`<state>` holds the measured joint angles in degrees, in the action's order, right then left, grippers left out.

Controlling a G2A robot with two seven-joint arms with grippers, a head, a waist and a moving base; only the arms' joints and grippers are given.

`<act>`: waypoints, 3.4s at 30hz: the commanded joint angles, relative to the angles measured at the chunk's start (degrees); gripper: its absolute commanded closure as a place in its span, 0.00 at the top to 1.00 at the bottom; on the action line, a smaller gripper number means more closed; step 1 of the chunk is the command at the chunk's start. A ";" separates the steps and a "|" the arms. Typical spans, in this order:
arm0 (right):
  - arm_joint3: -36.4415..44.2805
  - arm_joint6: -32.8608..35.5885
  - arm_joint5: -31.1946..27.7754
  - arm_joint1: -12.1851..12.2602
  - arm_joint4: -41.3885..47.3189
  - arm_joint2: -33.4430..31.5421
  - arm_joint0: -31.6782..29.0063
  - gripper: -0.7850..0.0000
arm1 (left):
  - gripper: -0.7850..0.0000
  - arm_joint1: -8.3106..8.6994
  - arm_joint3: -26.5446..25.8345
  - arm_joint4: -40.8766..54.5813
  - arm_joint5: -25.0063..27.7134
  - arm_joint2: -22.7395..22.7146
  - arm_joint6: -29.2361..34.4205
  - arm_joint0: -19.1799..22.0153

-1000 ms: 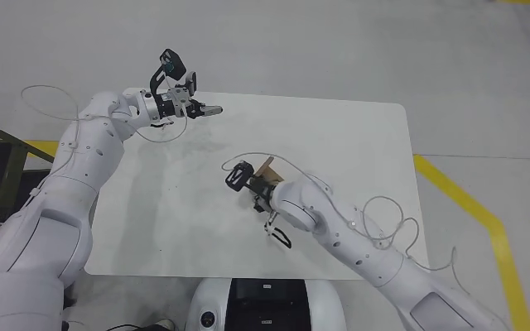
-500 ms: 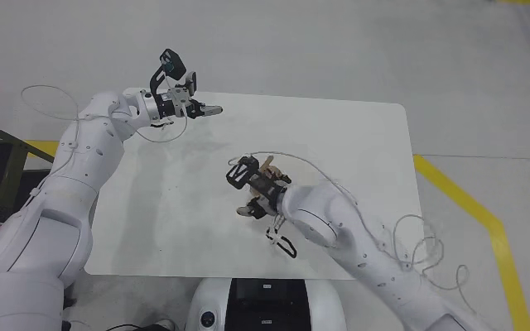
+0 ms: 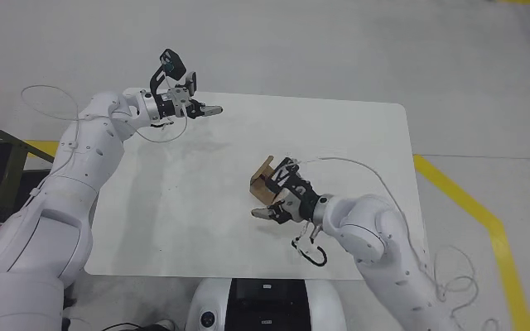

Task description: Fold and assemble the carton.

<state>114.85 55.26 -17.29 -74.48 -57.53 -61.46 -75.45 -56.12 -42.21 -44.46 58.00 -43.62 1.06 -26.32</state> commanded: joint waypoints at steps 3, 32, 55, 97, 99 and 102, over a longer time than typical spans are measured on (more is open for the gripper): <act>-0.73 -2.51 -3.21 1.04 -2.34 -3.60 -3.48 1.00 | 1.00 0.00 0.00 0.00 0.00 0.00 0.00 0.00; -10.21 -12.48 -11.86 1.96 -2.80 -4.35 -3.30 1.00 | 1.00 0.00 0.00 0.00 0.00 0.00 0.00 0.00; -26.48 -37.02 -21.17 2.10 -12.95 0.08 0.85 1.00 | 1.00 0.72 -7.93 -10.94 -1.83 -0.26 1.71 -1.40; -48.28 -72.41 -16.92 0.60 -28.22 8.41 8.21 1.00 | 1.00 3.55 -17.84 -8.61 0.00 19.18 -15.49 0.91; -49.26 -73.04 -16.23 0.35 -28.50 9.10 8.74 1.00 | 1.00 3.76 -17.73 -6.49 0.00 22.07 -13.56 2.37; -50.44 -73.76 -15.17 0.05 -28.74 9.80 9.42 1.00 | 1.00 3.70 -18.22 -1.44 0.00 26.66 -8.98 4.68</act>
<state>64.82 -18.28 -32.94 -74.33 -86.16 -51.87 -66.27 -52.35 -60.09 -48.33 58.00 -19.17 -10.20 -22.68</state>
